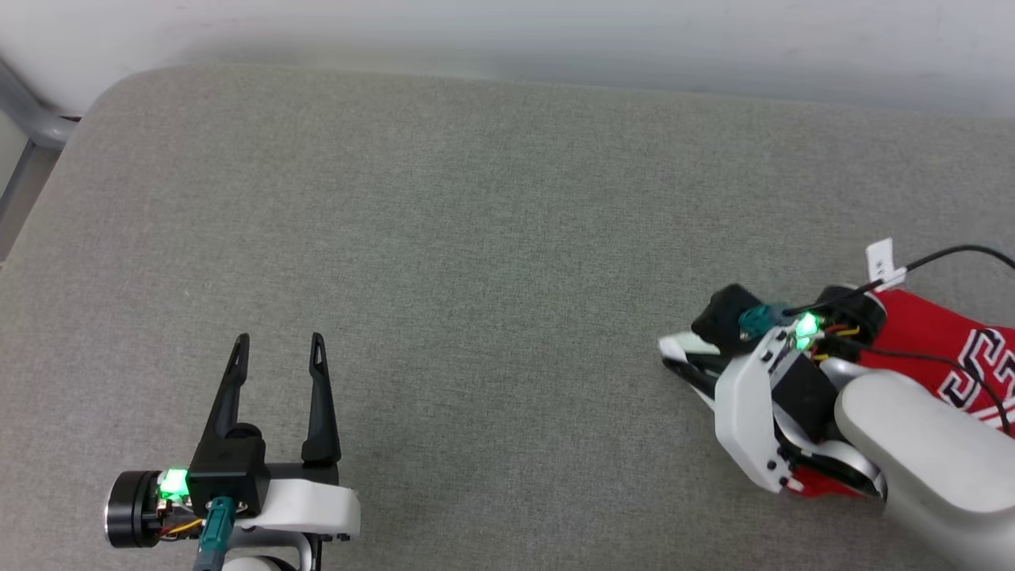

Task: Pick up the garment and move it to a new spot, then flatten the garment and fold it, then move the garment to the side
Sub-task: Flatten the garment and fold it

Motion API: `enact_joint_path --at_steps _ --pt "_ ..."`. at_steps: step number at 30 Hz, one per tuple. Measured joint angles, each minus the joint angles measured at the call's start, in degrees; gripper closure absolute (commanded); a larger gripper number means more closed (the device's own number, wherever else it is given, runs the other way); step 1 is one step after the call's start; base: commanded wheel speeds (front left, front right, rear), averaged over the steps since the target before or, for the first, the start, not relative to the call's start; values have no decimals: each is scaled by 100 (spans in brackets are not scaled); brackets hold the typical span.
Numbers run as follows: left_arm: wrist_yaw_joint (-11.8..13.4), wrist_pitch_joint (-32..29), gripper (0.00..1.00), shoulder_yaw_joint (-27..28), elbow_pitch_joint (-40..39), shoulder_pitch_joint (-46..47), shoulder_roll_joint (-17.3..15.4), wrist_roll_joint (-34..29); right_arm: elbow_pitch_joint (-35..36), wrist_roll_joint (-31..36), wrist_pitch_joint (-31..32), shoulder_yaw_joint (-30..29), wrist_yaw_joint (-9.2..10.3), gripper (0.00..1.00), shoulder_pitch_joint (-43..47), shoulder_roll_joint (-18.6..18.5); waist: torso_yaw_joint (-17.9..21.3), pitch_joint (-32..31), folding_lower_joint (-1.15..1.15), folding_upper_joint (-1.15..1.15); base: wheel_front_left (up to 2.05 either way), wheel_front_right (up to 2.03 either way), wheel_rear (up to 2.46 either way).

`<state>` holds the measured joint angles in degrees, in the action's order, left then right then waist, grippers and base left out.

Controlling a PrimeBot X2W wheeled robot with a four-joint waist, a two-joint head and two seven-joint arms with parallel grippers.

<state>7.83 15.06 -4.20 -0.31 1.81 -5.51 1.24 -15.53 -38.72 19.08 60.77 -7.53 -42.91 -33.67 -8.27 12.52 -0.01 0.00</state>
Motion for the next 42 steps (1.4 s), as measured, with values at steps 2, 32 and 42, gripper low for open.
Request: enact_joint_path --at_steps 2,32,42 --pt "-1 1 0 0 -2 -25 0 -1 96 65 -156 -212 0 100 -4 56 22 -33 0 0 0 0 0" --pt "-58 1 0 -144 102 199 154 53 -2078 67 287 1222 1 100 -1040 2437 -847 488 0 0 0 0 0" --pt "-54 0 0 -88 171 224 147 26 -1992 97 -589 1259 2 0 -999 2536 -690 362 0 0 0 0 0"
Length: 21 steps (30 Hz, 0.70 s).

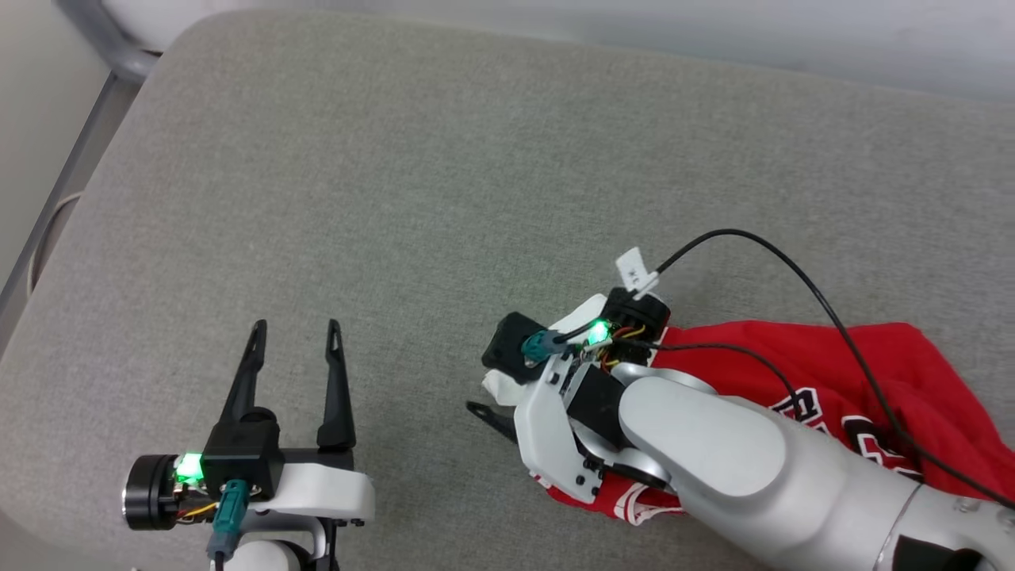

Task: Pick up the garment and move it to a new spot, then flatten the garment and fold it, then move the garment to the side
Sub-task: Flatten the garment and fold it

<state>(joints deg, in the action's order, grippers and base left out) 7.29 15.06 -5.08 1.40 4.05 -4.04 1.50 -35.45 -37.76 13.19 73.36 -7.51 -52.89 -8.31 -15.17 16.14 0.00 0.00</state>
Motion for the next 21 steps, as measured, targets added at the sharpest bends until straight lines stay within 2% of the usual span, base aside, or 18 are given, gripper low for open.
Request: enact_joint_path --at_steps 5,9,17,21 --pt "20 1 0 92 -32 -123 -77 -30 380 -185 -977 -271 -1 0 -48 -327 203 -210 0 0 0 0 0" --pt "23 1 0 154 -85 -236 -144 -36 650 -92 -1456 -815 -1 0 71 -755 415 -387 0 0 0 0 0" --pt "9 1 0 187 -146 -442 -257 -77 1301 460 -1997 -2527 -1 0 1057 -1308 823 -729 0 0 0 0 0" --pt "-180 1 0 137 -171 -460 -434 -86 1742 867 -2104 -3546 -1 0 1915 -1335 972 -895 1 0 0 0 0"
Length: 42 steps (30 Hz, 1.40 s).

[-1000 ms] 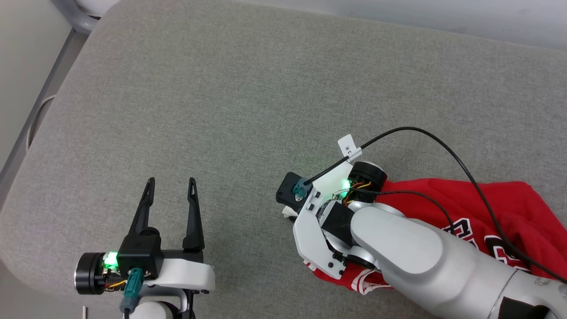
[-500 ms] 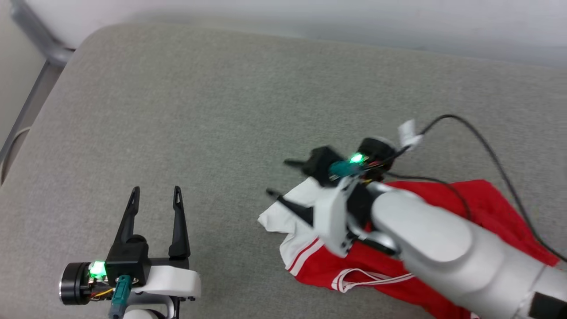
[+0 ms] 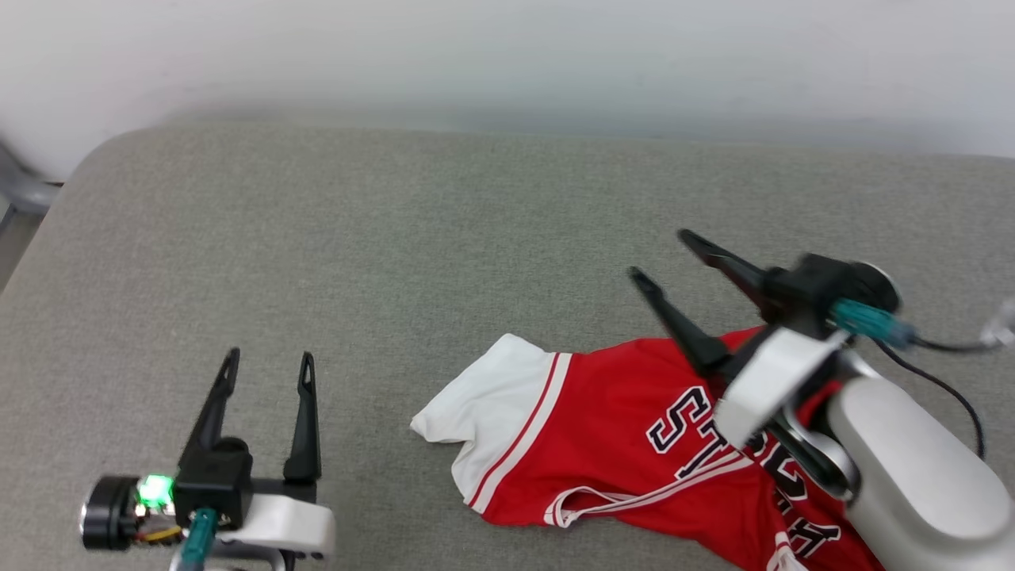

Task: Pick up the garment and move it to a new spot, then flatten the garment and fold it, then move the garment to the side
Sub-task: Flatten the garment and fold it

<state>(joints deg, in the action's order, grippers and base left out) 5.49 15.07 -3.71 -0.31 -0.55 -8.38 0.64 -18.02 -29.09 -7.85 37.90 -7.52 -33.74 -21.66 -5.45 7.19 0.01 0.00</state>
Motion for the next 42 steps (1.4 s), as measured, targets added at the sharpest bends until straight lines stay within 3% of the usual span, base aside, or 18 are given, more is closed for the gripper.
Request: enact_joint_path --at_steps 3,6,9,12,21,27,32,42 --pt "-312 0 0 -41 0 227 -256 27 422 443 -13 -842 0 0 677 42 99 -80 0 0 0 0 0" --pt "-777 -124 0 -141 159 560 -554 138 903 817 98 -1614 1 0 1371 222 186 -126 0 0 0 0 0" --pt "-1110 -645 0 -282 218 1001 -884 339 1421 1156 271 -2189 0 0 1939 466 290 -142 0 0 0 0 0" --pt "-1248 -1322 0 -537 230 1356 -1117 809 1815 1401 448 -2555 0 0 2338 678 407 -144 0 0 0 0 0" --pt "-1289 -3784 0 -1905 213 2135 -2457 2809 2337 1741 732 -2941 0 0 2765 928 734 -55 0 0 0 0 0" --pt "-1289 -4951 0 -2796 200 2386 -3031 3835 2441 1796 761 -3056 0 0 2787 959 895 57 0 0 0 0 0" --pt "-1289 -5363 0 -3494 263 2640 -3303 4195 2451 1801 731 -3074 0 0 2766 988 993 185 0 0 0 0 0" --pt "-1289 -5269 0 -4654 1070 3111 -3308 4254 2326 1817 630 -3016 0 0 2647 1071 1176 459 -1 0 0 0 0"
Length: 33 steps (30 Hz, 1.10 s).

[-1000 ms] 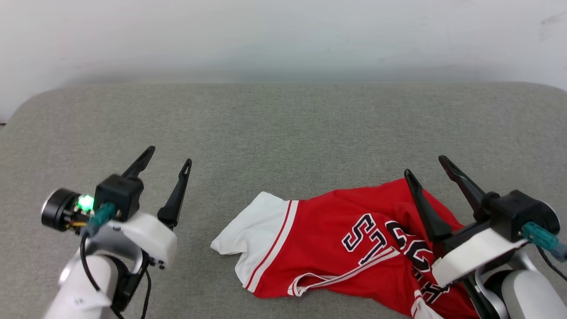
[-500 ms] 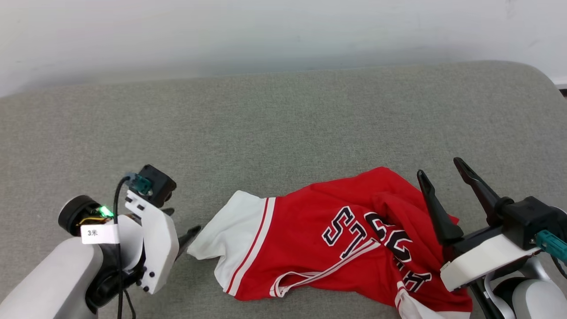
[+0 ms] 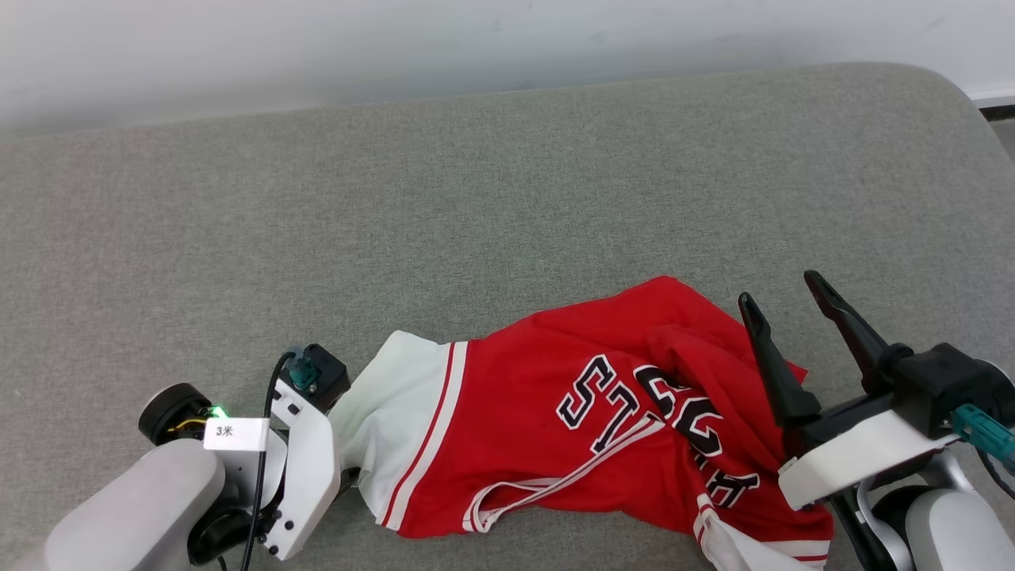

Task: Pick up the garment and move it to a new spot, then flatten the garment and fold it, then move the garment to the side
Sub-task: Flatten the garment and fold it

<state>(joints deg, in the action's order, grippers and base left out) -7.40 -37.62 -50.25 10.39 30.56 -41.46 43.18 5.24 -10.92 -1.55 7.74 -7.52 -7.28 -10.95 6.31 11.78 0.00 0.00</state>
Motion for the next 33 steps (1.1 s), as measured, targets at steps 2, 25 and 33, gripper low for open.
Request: enact_joint_path --at_steps 2,25,33 --pt "0 55 0 -170 162 86 -3 76 -13 0 -25 -5 0 0 -36 0 23 41 0 0 0 0 0" --pt "298 1826 100 -183 1135 448 -594 836 -22 42 -33 -289 0 0 52 -34 -257 -92 -1 0 0 0 0" --pt "464 2058 100 -53 1816 3 -816 1102 -13 92 81 -428 0 0 104 -133 -351 -105 -1 0 0 0 0"
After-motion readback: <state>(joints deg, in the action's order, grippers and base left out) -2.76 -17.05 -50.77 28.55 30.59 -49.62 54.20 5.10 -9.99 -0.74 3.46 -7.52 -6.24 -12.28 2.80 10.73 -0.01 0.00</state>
